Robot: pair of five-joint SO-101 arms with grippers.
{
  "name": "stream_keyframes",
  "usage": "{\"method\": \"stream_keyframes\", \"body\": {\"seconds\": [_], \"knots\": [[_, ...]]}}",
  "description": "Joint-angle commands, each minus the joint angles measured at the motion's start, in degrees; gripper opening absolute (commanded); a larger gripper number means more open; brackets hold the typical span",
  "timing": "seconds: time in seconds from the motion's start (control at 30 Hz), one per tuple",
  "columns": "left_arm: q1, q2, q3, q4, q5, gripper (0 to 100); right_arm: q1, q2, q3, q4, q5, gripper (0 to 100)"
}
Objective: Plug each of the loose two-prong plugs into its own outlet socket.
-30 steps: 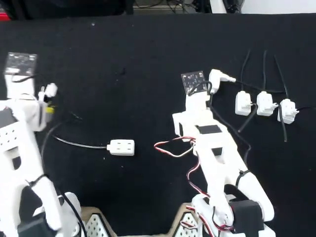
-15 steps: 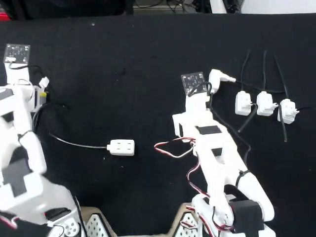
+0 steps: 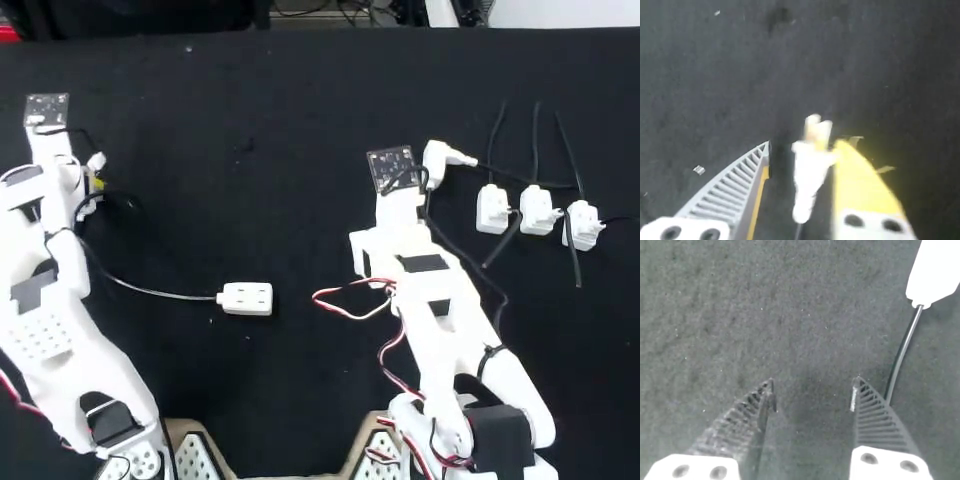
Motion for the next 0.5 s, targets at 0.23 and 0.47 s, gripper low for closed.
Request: {"method": "stream_keyframes", "body": {"seconds": [0.23, 0.47], "knots": [[-0.57, -2.81, -4.44, 8.26, 0.79, 3, 0.97, -2.07, -0.22, -1.41, 0.18, 22.2], [1.63, -14.33, -3.56, 21.45, 2.64, 3, 0.97, -2.07, -0.31, -1.41, 0.0, 22.2]]}}
